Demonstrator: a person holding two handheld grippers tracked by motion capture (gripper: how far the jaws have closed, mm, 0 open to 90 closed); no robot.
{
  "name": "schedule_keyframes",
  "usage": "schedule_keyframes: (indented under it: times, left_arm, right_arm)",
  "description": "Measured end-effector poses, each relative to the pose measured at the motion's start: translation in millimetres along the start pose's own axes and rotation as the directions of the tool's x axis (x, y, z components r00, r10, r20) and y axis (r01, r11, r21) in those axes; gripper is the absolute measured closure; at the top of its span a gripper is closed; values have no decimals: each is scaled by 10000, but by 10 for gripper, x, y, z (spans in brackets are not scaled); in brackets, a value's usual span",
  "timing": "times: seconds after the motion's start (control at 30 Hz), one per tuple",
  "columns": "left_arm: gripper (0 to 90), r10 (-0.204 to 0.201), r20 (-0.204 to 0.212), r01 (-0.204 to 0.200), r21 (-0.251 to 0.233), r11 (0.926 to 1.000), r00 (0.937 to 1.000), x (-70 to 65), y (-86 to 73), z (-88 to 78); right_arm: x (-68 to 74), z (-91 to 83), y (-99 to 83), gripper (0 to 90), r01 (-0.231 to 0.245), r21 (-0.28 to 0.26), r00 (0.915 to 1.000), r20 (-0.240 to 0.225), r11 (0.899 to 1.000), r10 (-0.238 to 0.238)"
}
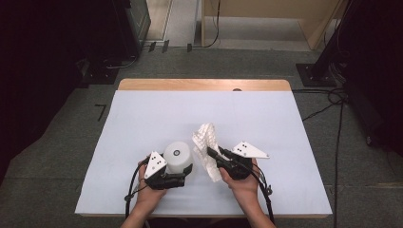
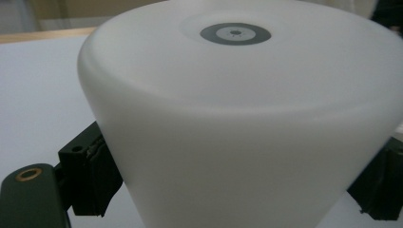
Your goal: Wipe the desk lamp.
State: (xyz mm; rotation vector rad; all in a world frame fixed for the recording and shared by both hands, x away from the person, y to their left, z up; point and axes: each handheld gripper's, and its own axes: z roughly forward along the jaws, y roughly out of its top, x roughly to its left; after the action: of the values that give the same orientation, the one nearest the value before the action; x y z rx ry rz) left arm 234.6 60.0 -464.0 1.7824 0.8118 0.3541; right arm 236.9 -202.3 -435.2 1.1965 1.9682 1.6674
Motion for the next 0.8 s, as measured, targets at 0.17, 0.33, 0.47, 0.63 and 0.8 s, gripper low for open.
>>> schedule_keyframes:
  times: [0.17, 0.33, 0.47, 0.63, 0.8]
  left_arm:
    - [87, 218, 719, -218, -8, 9998, 9972, -133, 59, 1]
    - [87, -181, 882, 207, -294, 9994, 9959, -59, 102, -62]
    - [87, -376, 739, 418, -557, 9976, 9966, 9, 146, -128]
    - [87, -596, 599, 640, -748, 9951, 9964, 76, 159, -167]
    - [87, -134, 565, 155, -368, 9992, 9983, -1, 134, -106]
  right_arm:
    - [197, -11, 53, 752, 837, -225, 9954, -449, 9962, -846]
    - [184, 61, -30, 752, 819, 192, 9963, -287, 9965, -814]
    - [177, 146, -115, 752, 732, 638, 9969, -347, 9953, -711]
    - [188, 222, -188, 753, 511, 1092, 9984, -316, 9927, -479]
    - [192, 199, -161, 755, 402, 888, 9990, -228, 9952, -383]
